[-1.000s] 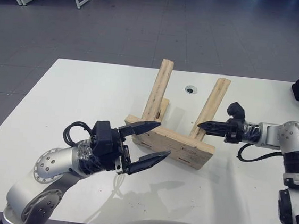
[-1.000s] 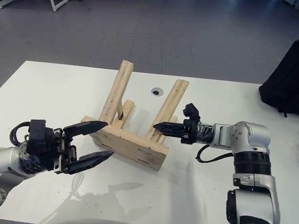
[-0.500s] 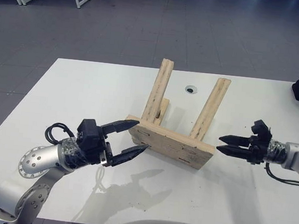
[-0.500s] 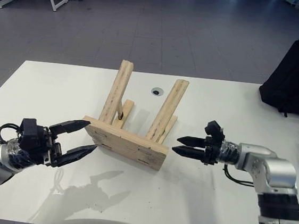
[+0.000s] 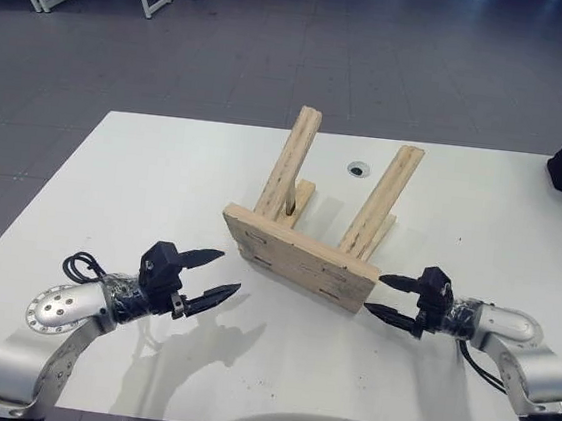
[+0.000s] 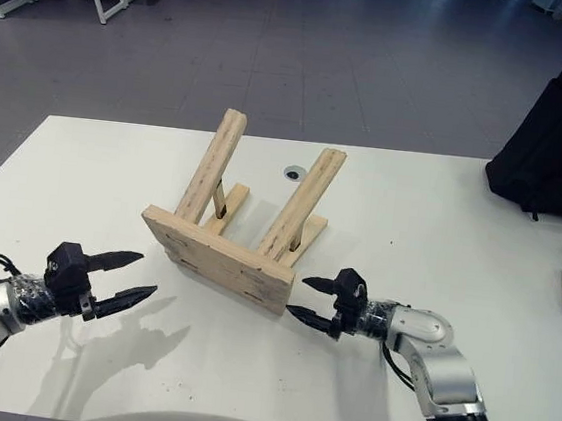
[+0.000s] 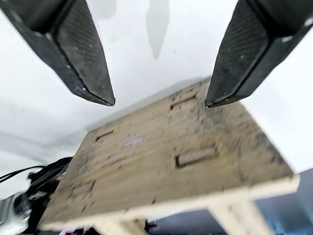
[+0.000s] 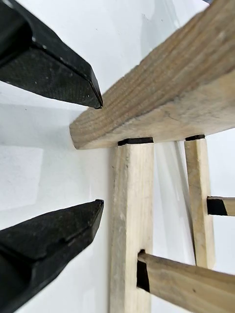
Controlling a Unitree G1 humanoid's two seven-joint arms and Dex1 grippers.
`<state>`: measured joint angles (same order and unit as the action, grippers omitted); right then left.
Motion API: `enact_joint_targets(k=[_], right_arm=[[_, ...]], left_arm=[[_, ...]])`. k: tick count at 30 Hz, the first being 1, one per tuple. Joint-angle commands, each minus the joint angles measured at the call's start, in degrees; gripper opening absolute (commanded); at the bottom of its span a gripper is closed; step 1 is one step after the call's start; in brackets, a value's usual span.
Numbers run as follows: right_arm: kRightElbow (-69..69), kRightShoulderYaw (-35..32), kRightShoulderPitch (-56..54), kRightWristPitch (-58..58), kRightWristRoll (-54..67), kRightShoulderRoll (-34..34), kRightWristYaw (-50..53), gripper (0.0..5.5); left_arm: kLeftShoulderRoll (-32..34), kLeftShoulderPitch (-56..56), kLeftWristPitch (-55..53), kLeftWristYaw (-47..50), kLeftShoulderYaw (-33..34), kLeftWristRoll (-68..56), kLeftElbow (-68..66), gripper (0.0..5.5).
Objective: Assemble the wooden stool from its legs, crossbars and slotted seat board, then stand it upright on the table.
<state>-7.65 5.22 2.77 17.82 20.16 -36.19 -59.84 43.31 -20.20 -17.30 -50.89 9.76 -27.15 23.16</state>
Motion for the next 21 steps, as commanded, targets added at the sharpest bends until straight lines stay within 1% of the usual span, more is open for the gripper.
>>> enact_joint_targets(k=[1, 5, 9, 12, 17, 20, 21], right_arm=[[-1.64, -0.12, -0.99, 3.28, 1.42, -1.59, -0.96, 3.42], [-3.47, 3.13, -1.30, 5.71, 1.35, 1.88, 1.23, 3.42], [-2.40, 5.97, -1.32, 4.94, -0.11, 4.94, 3.10, 3.42], [0.46, 6.58, -3.09, 3.43, -1.05, 7.42, 4.68, 3.42], [3.80, 6.99, -3.54, 0.66, -1.05, 8.59, 3.49, 2.48], [3.37, 6.32, -3.35, 0.96, 0.44, 8.53, 2.48, 1.89], [3.17, 5.62, -3.60, 1.56, 1.50, 8.87, 2.39, 1.78]], left_arm=[[-0.16, 5.63, 5.10, 1.19, -1.40, 6.60, -9.91, 3.43], [-2.86, 10.54, 10.82, 0.03, -3.77, 8.97, -16.02, 3.43], [-2.83, 15.90, 20.37, -3.37, -8.94, 14.96, -24.98, 3.43], [-3.03, 19.90, 23.70, -4.22, -10.03, 16.68, -30.81, 3.43], [-3.86, 21.23, 26.68, -4.64, -11.45, 17.92, -33.74, 3.43], [-4.49, 21.00, 27.31, -4.65, -12.08, 17.93, -33.78, 3.43], [-4.67, 20.76, 27.36, -4.57, -12.12, 17.78, -33.65, 3.43]])
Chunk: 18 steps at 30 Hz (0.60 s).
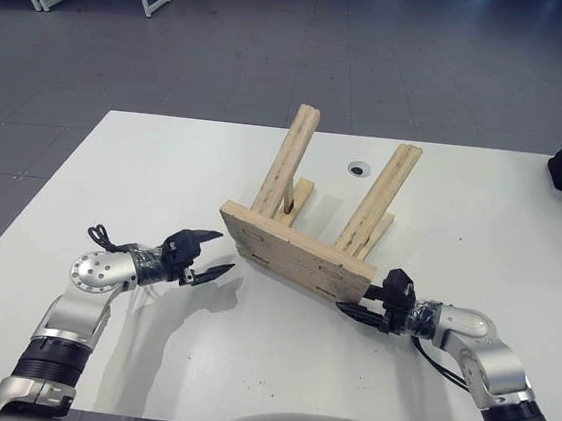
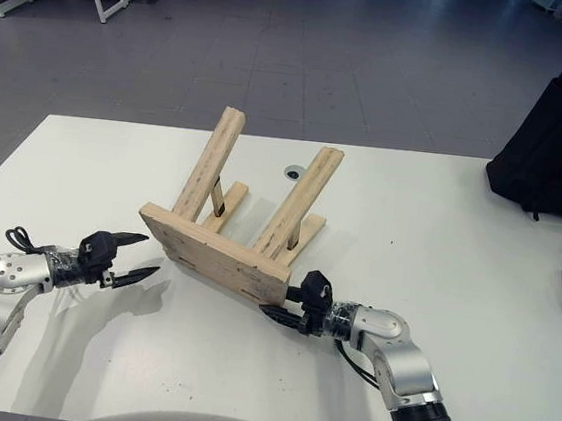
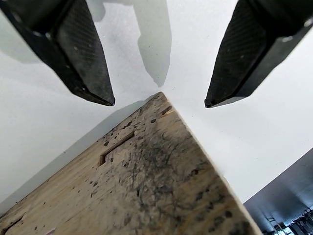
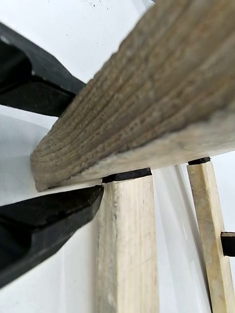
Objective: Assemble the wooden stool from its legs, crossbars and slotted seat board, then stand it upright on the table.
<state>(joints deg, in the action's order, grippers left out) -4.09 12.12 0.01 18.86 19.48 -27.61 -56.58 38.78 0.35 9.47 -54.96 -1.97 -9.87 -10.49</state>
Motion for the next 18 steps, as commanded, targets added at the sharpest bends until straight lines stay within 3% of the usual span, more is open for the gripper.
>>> enact_joint_targets(k=[1, 5, 13, 18], right_arm=[[-0.81, -2.14, -1.20, 1.36, 3.51, 0.60, -0.96, 1.76], [-4.36, -4.68, -1.64, 5.74, 9.03, -1.42, -3.92, 1.73], [-9.86, -12.01, -5.65, 23.89, 25.55, -13.43, -15.22, 1.55], [-8.68, -15.87, -10.47, 29.23, 31.41, -13.14, -14.26, 1.38]], left_arm=[[-0.16, -0.27, 0.68, -0.48, -0.34, 0.31, 0.33, 3.43], [-0.33, -1.33, -2.89, -3.08, 1.79, -6.26, 4.20, 3.43], [2.50, -3.19, -18.68, -7.26, 10.84, -26.02, 19.22, 3.43], [2.34, -8.34, -26.95, -7.44, 12.40, -32.60, 23.92, 3.43]])
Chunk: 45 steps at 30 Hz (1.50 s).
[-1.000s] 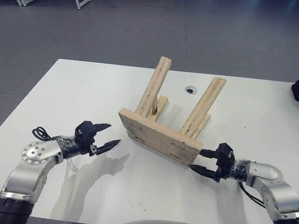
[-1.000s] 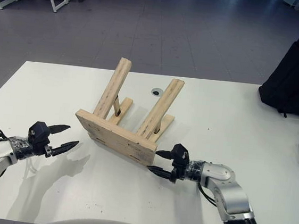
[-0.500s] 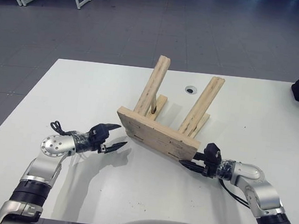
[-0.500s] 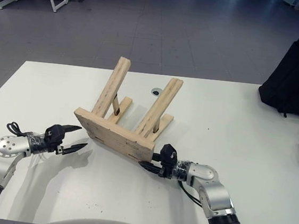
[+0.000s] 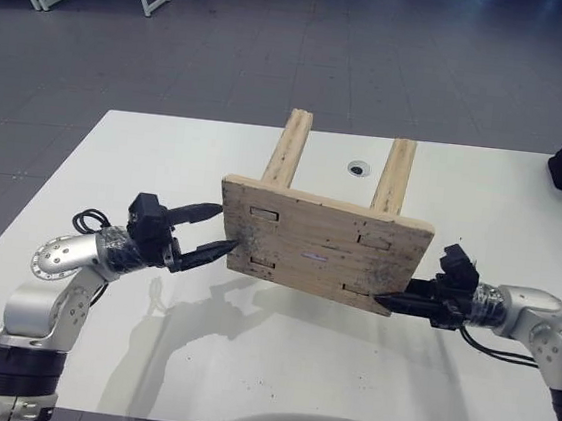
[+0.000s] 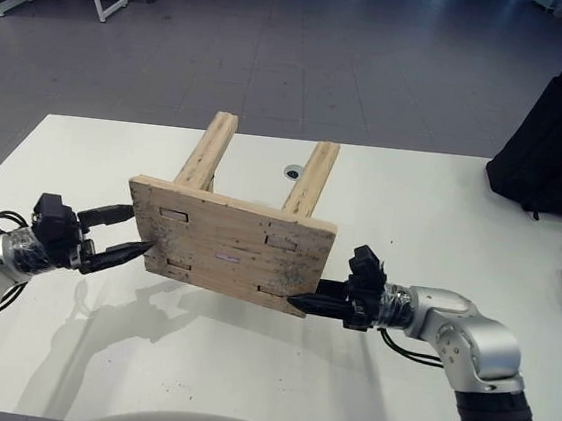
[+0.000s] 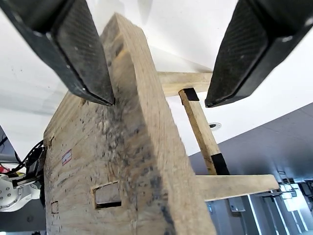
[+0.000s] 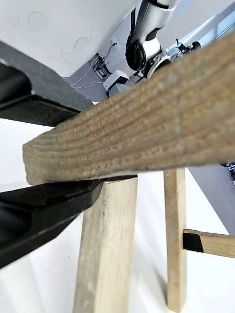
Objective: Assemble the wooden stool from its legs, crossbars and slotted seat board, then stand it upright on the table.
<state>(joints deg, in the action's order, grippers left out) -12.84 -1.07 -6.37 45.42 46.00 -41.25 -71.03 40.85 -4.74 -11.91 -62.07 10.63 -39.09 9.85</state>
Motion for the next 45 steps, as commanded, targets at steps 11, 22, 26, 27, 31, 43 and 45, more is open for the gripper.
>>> enact_joint_targets(k=[11, 22, 26, 27, 31, 43, 45], right_arm=[[1.27, -8.40, -6.67, 13.57, 14.11, 2.32, 6.56, 1.29], [-3.41, -17.04, -7.72, 14.23, 32.04, 16.92, 39.52, 1.29], [-6.76, -16.88, -7.06, 11.36, 37.24, 21.25, 50.90, 1.29], [-7.26, -16.73, -7.05, 10.39, 38.17, 22.08, 53.27, 1.29], [-9.50, -15.28, -6.78, 6.77, 39.04, 24.45, 59.90, 1.30], [-13.99, -9.11, -10.40, -6.19, 50.30, 31.01, 88.86, 1.48], [-14.48, -8.11, -10.98, -7.61, 52.18, 30.70, 92.31, 1.52]], left_arm=[[-3.28, -3.84, -12.10, 4.35, 3.33, -11.60, 12.97, 3.43], [-6.32, -3.38, -11.19, 11.31, 3.69, -11.11, 21.27, 3.43], [-6.41, -2.65, -11.36, 12.39, 4.45, -12.21, 22.53, 3.43], [-6.51, -2.56, -11.26, 12.68, 4.55, -12.45, 22.92, 3.43], [-6.23, -1.00, -10.29, 14.49, 3.00, -10.78, 25.58, 3.43], [-8.01, 8.51, -12.28, 29.35, 0.45, -15.46, 34.74, 3.43], [-7.88, 8.56, -12.34, 30.84, -0.15, -15.50, 35.61, 3.43]])
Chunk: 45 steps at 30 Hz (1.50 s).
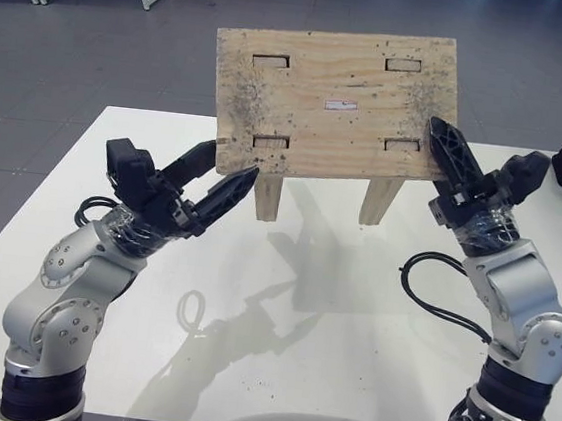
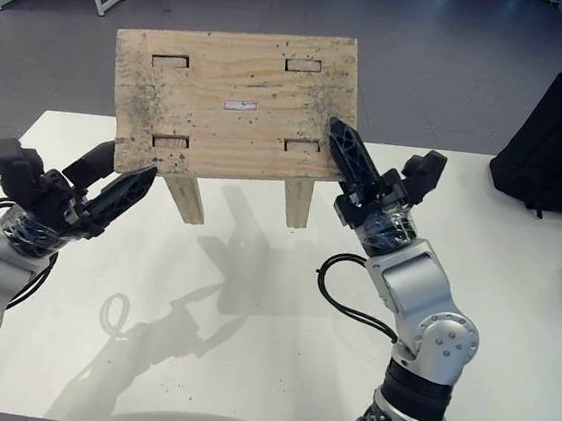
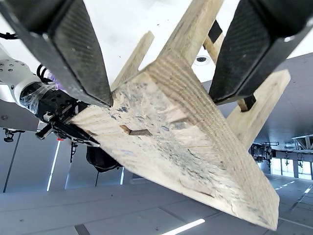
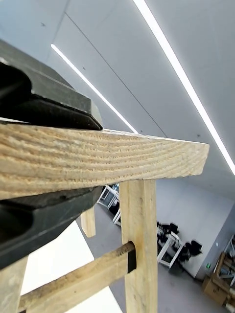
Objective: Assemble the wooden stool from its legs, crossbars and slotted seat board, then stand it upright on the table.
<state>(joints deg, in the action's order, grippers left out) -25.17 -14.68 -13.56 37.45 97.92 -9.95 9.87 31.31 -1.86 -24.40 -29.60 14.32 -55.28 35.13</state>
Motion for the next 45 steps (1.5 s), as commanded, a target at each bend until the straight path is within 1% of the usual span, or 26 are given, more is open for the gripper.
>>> enact_joint_targets(k=[1, 3, 7, 11, 14, 19, 24, 27, 30, 35, 41, 45], right_arm=[[-2.45, 6.08, -4.08, -0.33, 1.11, -0.77, 12.79, 1.53], [-3.23, 7.37, -4.66, -1.52, 2.62, -1.17, 15.48, 1.57], [-5.24, 9.11, -5.17, -7.18, 6.48, 0.16, 25.98, 1.64], [-6.62, 9.68, -6.83, -12.50, 9.73, -0.21, 35.23, 1.74], [-7.18, 10.12, -7.02, -13.68, 10.54, -1.57, 38.61, 1.76], [-7.05, 10.86, -7.19, -13.04, 11.18, -3.43, 39.46, 1.76], [-7.05, 11.77, -6.74, -13.39, 11.40, -4.33, 41.85, 1.76], [-6.08, 12.37, -6.75, -13.07, 9.87, -4.86, 43.17, 1.76], [-4.52, 12.73, -6.91, -12.72, 8.03, -4.68, 42.26, 1.76], [-2.38, 13.49, -7.95, -12.73, 2.11, -3.89, 39.30, 1.76], [-0.32, 13.30, -8.15, -12.78, -0.92, -2.61, 38.10, 1.76], [1.32, 13.96, -8.27, -10.58, -2.31, -3.30, 37.26, 1.76]], left_arm=[[2.08, 5.66, 0.04, -1.04, -4.53, 1.59, 10.57, 3.43], [3.26, 5.59, -0.20, -0.15, -5.83, 3.50, 11.10, 3.43], [3.89, 5.34, -1.70, 3.70, -7.11, 4.75, 10.51, 3.43], [5.19, 5.00, -3.35, 6.81, -9.64, 8.07, 5.14, 3.43], [5.39, 3.00, -3.42, 8.15, -11.03, 9.26, 1.46, 3.43], [6.97, -0.92, -2.92, 7.79, -13.79, 10.18, -4.27, 3.43], [7.47, -0.39, -2.90, 9.79, -14.54, 10.20, -7.17, 3.43], [5.87, 0.87, -3.81, 12.72, -14.59, 9.42, -10.07, 3.43], [3.76, 2.79, -4.77, 15.76, -14.32, 7.69, -13.44, 3.43], [2.94, 4.87, -6.80, 18.21, -15.07, 6.45, -17.52, 3.43], [1.48, 7.40, -7.49, 21.26, -14.64, 5.73, -19.91, 3.43], [0.75, 7.89, -8.49, 22.85, -15.28, 6.99, -21.66, 3.43]])
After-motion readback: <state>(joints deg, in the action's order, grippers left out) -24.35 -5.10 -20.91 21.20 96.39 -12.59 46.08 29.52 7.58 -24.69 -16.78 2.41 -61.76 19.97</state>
